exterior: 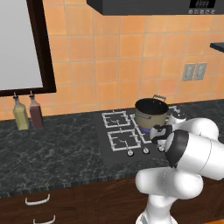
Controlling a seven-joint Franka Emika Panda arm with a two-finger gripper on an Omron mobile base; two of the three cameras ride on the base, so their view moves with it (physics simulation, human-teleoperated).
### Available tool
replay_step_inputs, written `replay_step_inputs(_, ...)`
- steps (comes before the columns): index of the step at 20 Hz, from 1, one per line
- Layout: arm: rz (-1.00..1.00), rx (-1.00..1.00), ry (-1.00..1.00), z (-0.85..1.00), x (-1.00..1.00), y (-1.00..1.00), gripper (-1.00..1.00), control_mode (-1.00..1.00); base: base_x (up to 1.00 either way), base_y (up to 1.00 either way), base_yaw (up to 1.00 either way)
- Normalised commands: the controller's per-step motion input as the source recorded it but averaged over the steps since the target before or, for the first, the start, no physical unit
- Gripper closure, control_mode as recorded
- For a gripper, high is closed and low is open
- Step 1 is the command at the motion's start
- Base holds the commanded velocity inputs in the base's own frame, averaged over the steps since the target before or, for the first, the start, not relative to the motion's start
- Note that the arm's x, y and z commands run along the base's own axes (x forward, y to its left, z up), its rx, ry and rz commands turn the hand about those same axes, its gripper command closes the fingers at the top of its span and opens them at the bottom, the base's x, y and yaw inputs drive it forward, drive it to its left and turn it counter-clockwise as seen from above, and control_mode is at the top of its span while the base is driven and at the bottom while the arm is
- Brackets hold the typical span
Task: Turn off the center burner of the stove.
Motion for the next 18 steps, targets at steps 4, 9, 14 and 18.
replay_step_inputs(4,-0.46,0.09,0.0,0.0,-0.03,-0.02,1.0,-1.0,0.0,0.0,0.0)
replay_step_inputs(9,-0.52,0.08,0.0,0.0,0.0,-0.01,1.0,-1.0,0.0,0.0,0.0)
replay_step_inputs(14,-0.59,0.16,0.0,0.0,0.0,-0.18,1.0,-1.0,0.0,0.0,0.0)
replay_step_inputs(18,-0.65,0.22,0.0,0.0,0.0,-0.32,1.0,-1.0,0.0,0.0,0.0)
